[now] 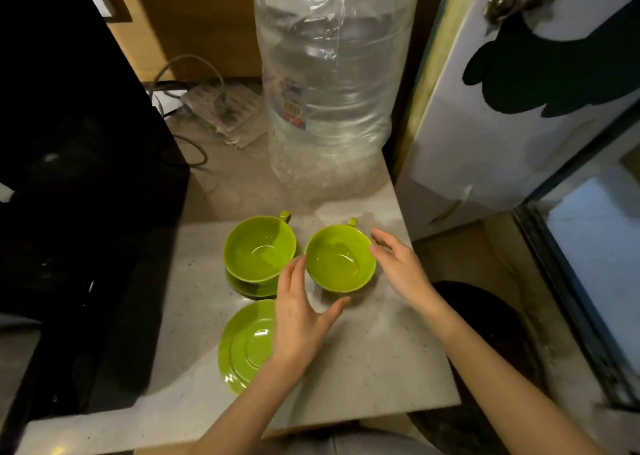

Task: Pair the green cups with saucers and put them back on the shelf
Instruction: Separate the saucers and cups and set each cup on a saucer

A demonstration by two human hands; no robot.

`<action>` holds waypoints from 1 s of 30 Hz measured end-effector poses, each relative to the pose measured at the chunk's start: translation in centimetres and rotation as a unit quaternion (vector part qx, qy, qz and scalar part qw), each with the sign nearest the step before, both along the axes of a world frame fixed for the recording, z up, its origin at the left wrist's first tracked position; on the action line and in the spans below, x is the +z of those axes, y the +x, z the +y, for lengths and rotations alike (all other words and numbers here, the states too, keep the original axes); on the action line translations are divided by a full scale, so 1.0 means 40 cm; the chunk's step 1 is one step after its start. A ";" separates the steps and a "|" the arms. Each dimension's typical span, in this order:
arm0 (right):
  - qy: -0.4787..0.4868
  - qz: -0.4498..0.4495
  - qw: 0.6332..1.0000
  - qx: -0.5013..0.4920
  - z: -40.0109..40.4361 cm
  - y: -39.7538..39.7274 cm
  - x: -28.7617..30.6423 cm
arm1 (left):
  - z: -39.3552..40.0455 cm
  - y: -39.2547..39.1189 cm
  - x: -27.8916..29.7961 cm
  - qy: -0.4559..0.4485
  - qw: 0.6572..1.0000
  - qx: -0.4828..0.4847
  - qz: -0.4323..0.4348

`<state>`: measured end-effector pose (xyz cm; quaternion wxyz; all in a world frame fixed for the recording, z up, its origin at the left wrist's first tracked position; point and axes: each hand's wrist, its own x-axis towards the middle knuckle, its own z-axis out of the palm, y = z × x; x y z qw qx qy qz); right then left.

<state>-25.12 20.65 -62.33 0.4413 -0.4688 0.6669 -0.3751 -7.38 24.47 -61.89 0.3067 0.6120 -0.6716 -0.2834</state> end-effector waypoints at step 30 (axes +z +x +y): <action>-0.012 -0.109 0.994 0.011 0.160 0.073 0.069 | 0.095 0.142 0.057 0.030 0.998 -0.015 0.061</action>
